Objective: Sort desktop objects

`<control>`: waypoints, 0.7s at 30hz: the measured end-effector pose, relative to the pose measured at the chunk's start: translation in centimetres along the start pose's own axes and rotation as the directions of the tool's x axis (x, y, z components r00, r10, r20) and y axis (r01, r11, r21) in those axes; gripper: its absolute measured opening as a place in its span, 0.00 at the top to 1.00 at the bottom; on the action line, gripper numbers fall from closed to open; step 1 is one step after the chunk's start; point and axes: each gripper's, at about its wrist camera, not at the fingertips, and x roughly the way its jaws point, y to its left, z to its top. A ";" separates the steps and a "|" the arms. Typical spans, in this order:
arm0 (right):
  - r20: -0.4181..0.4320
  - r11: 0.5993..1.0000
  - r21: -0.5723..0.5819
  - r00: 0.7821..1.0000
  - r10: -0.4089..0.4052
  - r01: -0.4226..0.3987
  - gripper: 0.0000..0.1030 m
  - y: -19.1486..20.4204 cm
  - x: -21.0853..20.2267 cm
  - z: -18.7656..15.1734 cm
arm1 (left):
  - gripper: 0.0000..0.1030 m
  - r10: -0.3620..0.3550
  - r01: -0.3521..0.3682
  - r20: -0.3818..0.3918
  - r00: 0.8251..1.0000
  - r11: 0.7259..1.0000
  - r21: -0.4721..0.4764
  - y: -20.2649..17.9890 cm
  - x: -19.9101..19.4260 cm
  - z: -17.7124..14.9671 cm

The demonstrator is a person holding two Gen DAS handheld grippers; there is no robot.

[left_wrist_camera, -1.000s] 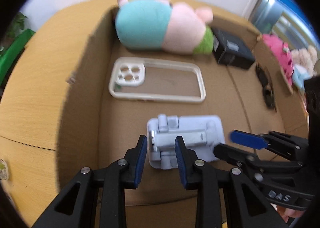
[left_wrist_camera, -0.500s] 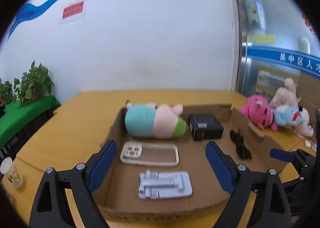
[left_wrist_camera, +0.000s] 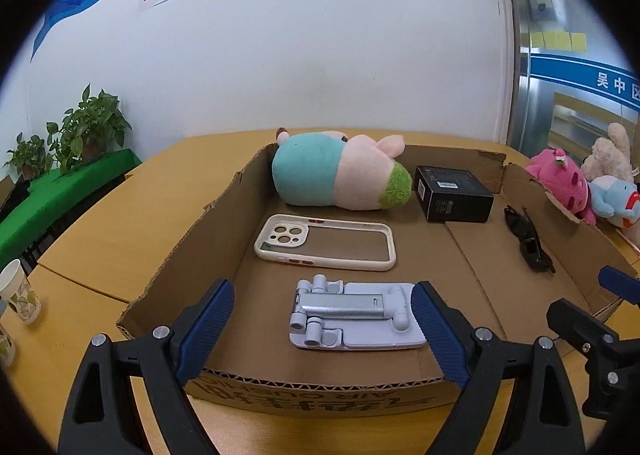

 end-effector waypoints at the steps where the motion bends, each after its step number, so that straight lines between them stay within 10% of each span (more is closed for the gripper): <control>1: 0.009 1.000 0.002 1.000 -0.001 0.001 0.00 0.0 0.0 -0.1 | 0.12 0.007 -0.007 0.007 1.000 1.000 0.009 0.0 0.1 -0.2; 14: 0.076 1.000 -0.007 0.997 -0.011 0.012 0.00 0.2 -0.1 -0.9 | 0.11 -0.020 0.016 0.096 0.995 0.999 0.040 0.2 -0.7 -1.2; 21: 0.004 1.000 0.009 1.000 -0.004 0.004 0.00 0.1 -0.1 0.1 | 0.11 0.007 -0.006 -0.029 1.000 0.999 0.038 0.3 -0.4 0.3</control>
